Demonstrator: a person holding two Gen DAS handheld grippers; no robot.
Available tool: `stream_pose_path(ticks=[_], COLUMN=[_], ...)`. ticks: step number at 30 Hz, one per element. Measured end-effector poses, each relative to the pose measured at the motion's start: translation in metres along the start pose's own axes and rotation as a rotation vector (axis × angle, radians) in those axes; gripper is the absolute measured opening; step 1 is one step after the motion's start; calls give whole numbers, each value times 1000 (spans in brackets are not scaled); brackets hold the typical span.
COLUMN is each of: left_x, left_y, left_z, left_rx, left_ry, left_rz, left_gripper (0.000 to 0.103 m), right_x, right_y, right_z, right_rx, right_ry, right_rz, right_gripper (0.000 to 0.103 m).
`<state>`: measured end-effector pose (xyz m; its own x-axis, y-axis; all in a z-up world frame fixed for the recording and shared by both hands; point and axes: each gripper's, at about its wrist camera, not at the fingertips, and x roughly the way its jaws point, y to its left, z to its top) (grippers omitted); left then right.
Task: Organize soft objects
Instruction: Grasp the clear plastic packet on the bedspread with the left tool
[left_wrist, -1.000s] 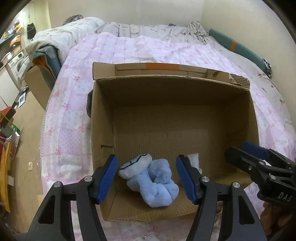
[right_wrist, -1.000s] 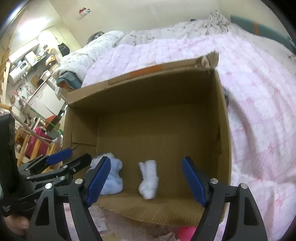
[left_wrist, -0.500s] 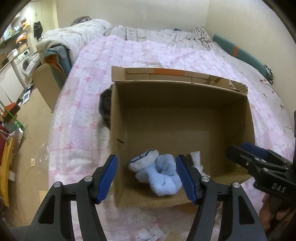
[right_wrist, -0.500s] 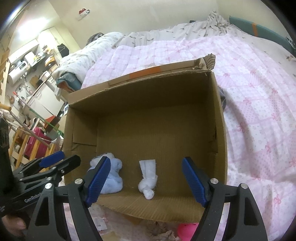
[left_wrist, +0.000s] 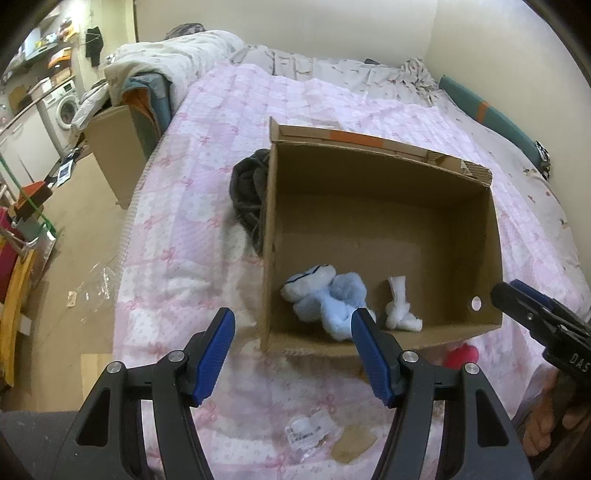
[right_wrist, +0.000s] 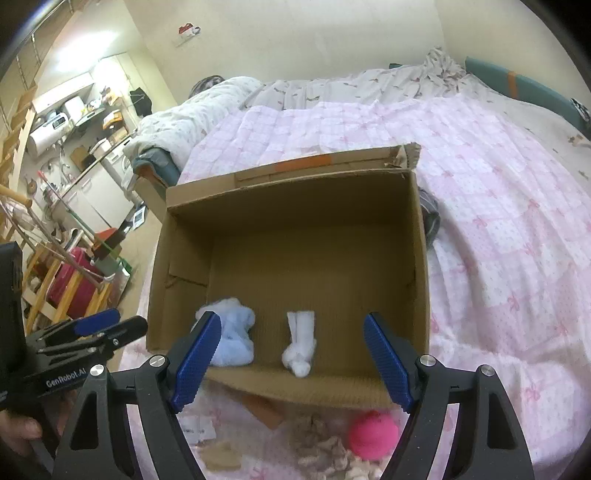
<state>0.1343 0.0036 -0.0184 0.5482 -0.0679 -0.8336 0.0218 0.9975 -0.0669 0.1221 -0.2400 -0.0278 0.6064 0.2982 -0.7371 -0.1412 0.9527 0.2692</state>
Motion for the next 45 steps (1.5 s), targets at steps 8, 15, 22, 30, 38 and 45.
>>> stream_pose_path(ticks=[8,15,22,30,38,45], left_x=[-11,8,58,95,108,98], left_y=[9,31,19,8,-7,-19], left_z=[-15,-28,-55,-82,-93,-87], left_rx=[-4,-99,-99,-133,-104,-77], left_ry=[4,121,376,497,527,501], left_rz=[27,38,-32,-36,-41,-47], left_gripper=[62,62,62,62,32,23], right_x=[-16,-26,-23,-11,3,9], right_y=[-6,-12,-28,-45,-41,-35], right_z=[-18,-34,-41,-41,-41,-39], right_rx=[40,83,159,228,224,205], right_ry=[17,30,58,95,130,142], right_rz=[9,-5,-76,-102,-131,-122], right_gripper=[84,84,84,84,84,84])
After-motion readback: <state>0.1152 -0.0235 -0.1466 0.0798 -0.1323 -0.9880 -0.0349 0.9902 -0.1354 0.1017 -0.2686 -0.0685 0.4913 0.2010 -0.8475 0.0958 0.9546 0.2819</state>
